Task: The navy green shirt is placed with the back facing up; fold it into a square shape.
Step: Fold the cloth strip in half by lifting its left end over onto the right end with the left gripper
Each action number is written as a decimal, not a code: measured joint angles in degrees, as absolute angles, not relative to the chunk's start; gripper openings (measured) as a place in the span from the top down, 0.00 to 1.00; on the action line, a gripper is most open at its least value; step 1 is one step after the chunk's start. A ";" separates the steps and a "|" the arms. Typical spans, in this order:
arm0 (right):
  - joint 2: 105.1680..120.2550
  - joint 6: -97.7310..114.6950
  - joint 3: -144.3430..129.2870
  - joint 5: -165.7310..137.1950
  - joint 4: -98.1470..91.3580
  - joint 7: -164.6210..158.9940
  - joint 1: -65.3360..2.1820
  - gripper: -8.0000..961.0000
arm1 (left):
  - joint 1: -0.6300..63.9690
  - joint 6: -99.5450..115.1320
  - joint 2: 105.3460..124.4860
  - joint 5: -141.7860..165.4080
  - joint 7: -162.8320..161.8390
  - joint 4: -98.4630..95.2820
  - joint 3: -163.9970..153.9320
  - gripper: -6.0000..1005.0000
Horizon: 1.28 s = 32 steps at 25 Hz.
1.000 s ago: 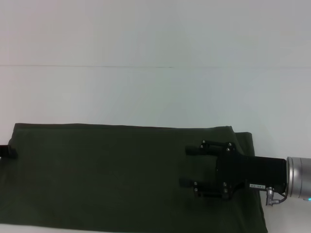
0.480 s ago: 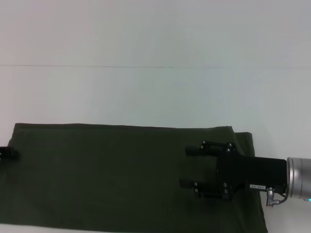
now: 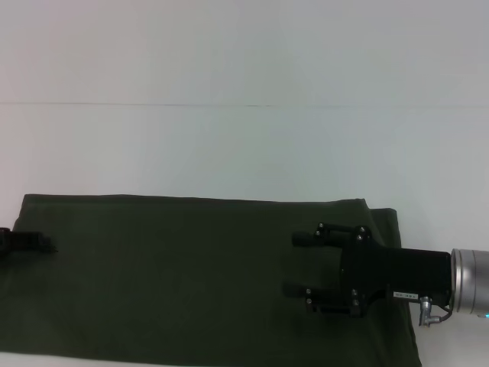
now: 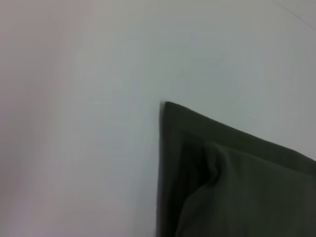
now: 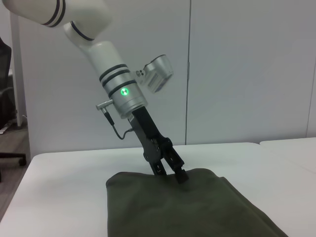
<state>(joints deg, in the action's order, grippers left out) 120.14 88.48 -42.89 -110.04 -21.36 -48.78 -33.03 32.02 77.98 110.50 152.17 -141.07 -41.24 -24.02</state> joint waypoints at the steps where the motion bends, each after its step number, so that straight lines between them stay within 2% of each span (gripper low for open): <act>1: 120.14 88.49 -42.89 -110.04 -21.36 -48.78 -33.03 0.22 | 32.23 78.03 110.56 152.17 -141.06 -40.97 -24.02 0.06; 14: 120.14 88.81 -42.89 -110.04 -21.17 -48.71 -32.81 0.22 | 35.63 78.94 112.57 152.28 -140.96 -38.00 -24.07 0.06; 23: 120.14 88.86 -42.89 -109.92 -21.25 -48.68 -32.69 0.22 | 35.52 78.95 112.66 152.67 -143.32 -38.48 -24.17 0.12; 32: 120.14 89.60 -42.89 -109.72 -21.36 -48.69 -32.70 0.22 | 35.31 77.49 112.72 153.21 -143.26 -39.60 -25.36 0.28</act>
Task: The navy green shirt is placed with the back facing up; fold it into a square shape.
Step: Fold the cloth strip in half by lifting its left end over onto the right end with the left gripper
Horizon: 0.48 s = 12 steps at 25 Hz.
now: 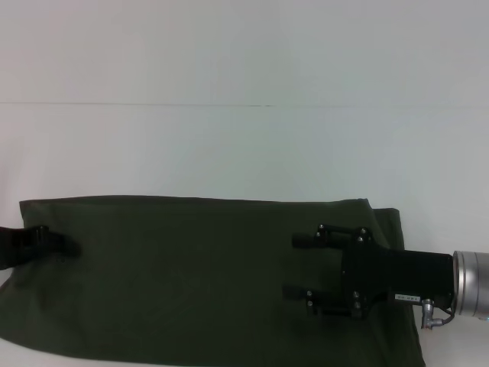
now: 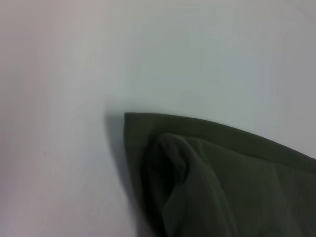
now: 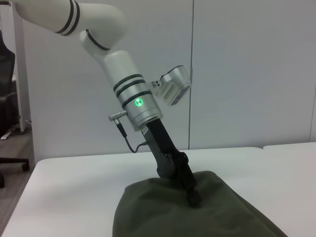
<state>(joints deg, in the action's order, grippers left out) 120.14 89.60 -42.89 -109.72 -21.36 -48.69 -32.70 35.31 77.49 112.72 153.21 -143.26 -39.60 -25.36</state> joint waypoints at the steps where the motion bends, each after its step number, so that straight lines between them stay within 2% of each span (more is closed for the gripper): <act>1: 120.14 89.60 -42.89 -109.72 -21.36 -48.69 -32.69 0.22 | 35.31 77.46 112.66 153.09 -143.25 -39.64 -25.35 0.29; 3: 120.14 89.60 -42.89 -109.70 -21.36 -48.69 -32.69 0.22 | 35.34 77.44 112.60 152.91 -143.25 -39.78 -25.36 0.33; 12: 120.14 89.60 -42.89 -109.68 -21.36 -48.74 -32.95 0.22 | 35.71 77.39 112.30 152.78 -143.20 -39.87 -25.31 0.72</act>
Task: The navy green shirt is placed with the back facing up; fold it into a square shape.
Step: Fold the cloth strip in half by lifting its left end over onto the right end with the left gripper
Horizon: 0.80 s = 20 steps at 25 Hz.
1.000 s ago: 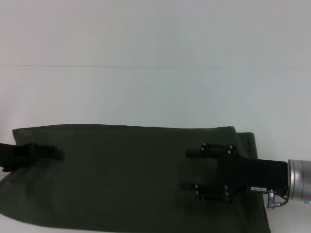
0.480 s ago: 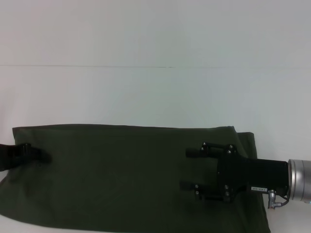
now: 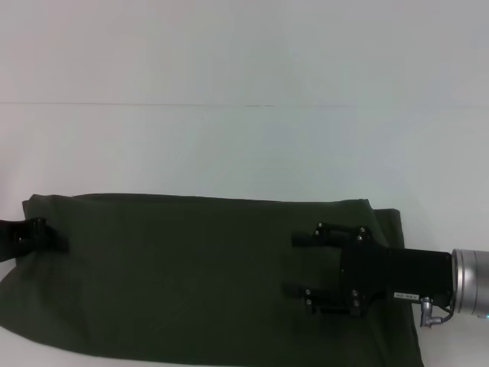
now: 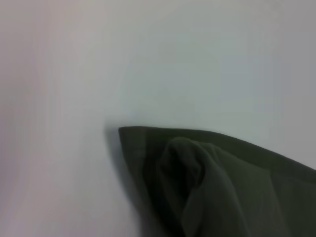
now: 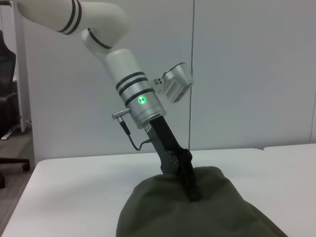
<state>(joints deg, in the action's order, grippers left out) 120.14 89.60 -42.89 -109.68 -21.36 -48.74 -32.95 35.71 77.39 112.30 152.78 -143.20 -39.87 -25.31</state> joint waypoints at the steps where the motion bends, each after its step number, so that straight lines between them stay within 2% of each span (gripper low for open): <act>1: 120.14 89.60 -42.89 -109.68 -21.36 -48.76 -32.99 0.22 | 35.76 77.38 112.26 152.73 -143.19 -39.88 -25.26 0.76; 4: 120.14 89.76 -42.86 -109.68 -21.36 -48.78 -33.10 0.22 | 35.93 77.51 112.21 152.64 -143.40 -40.08 -25.21 0.88; 20: 119.96 89.70 -42.67 -109.84 -21.29 -48.52 -32.47 0.22 | 38.72 90.37 110.75 148.40 -148.45 -42.70 -24.87 0.88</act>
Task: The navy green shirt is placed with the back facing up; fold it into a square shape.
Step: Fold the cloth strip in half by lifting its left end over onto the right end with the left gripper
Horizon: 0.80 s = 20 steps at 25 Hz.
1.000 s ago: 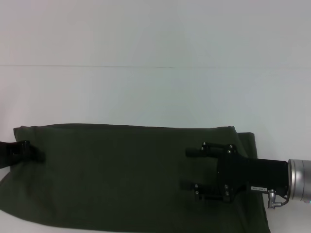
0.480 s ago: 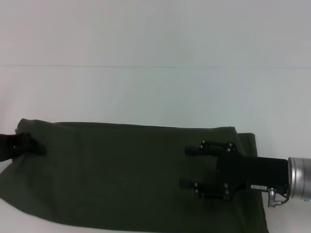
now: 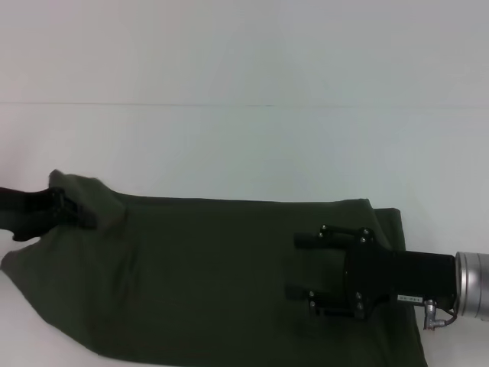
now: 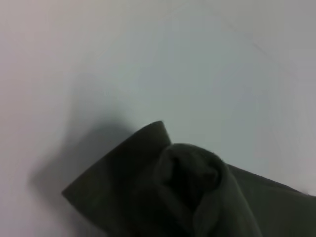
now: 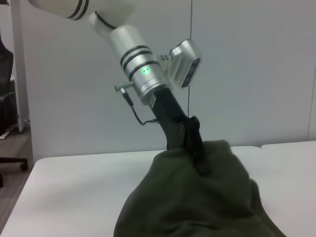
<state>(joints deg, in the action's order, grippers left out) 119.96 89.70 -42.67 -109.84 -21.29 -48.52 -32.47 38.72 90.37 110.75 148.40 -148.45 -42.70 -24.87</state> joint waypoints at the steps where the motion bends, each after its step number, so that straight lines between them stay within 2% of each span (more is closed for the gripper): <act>1: 119.96 89.66 -42.68 -109.88 -21.25 -48.50 -32.45 0.22 | 38.91 91.02 110.70 148.10 -148.65 -42.72 -24.85 0.88; 6: 119.97 89.64 -42.79 -109.93 -21.23 -48.46 -32.03 0.22 | 39.56 92.89 109.95 147.28 -149.56 -43.32 -24.78 0.88; 7: 119.97 89.64 -42.79 -109.90 -21.26 -48.46 -31.92 0.22 | 39.76 93.89 108.78 147.21 -149.88 -43.49 -24.75 0.88; 8: 119.97 89.67 -42.75 -109.87 -21.27 -48.45 -31.85 0.22 | 39.76 93.89 108.78 147.21 -149.88 -43.49 -24.75 0.88; 13: 119.91 89.88 -42.42 -109.75 -21.60 -48.44 -31.43 0.22 | 39.68 96.00 106.23 148.01 -150.87 -45.15 -24.39 0.88; 20: 120.00 90.11 -42.35 -109.62 -22.89 -48.72 -30.93 0.22 | 39.89 96.82 104.50 152.22 -151.32 -46.83 -24.12 0.88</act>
<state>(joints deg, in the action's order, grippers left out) 120.00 90.11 -42.35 -109.62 -22.89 -48.72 -30.93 39.89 96.82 104.50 152.22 -151.32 -46.83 -24.12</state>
